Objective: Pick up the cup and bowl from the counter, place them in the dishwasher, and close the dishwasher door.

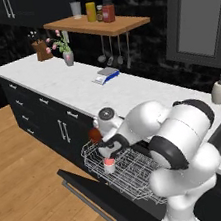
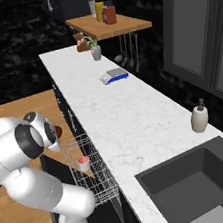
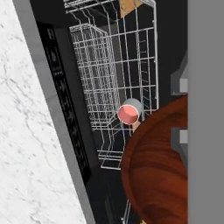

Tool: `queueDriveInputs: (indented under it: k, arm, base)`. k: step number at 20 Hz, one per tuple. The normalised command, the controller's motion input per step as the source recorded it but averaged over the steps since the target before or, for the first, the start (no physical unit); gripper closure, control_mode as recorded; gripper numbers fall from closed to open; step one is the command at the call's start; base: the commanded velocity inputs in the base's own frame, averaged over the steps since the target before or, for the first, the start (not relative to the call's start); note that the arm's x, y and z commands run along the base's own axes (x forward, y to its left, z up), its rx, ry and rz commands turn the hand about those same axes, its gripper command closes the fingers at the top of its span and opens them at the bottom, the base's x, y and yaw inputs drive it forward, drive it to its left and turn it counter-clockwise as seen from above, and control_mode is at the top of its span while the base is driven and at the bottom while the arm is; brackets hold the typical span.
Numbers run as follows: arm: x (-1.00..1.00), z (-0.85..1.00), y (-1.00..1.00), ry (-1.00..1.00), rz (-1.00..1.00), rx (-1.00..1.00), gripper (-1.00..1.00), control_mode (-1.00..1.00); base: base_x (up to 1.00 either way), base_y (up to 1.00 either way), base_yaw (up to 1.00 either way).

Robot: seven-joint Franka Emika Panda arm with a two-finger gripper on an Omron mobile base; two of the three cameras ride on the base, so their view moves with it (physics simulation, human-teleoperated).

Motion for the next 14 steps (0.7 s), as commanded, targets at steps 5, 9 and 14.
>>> queueDriveInputs:
  k: [5, 9, 14]
  arm:
    - [0.01, -0.57, 0.06, 0.15, -0.19, -0.08, 1.00, -1.00]
    - [0.00, -0.54, 0.00, 0.23, -0.20, -0.07, 1.00, -1.00]
    - [0.00, -0.29, -0.20, 0.24, -0.13, 0.00, 1.00, -1.00]
  base:
    - [0.00, 0.00, 0.00]
    - [0.00, 0.00, 0.00]
    - [0.00, 0.00, 0.00]
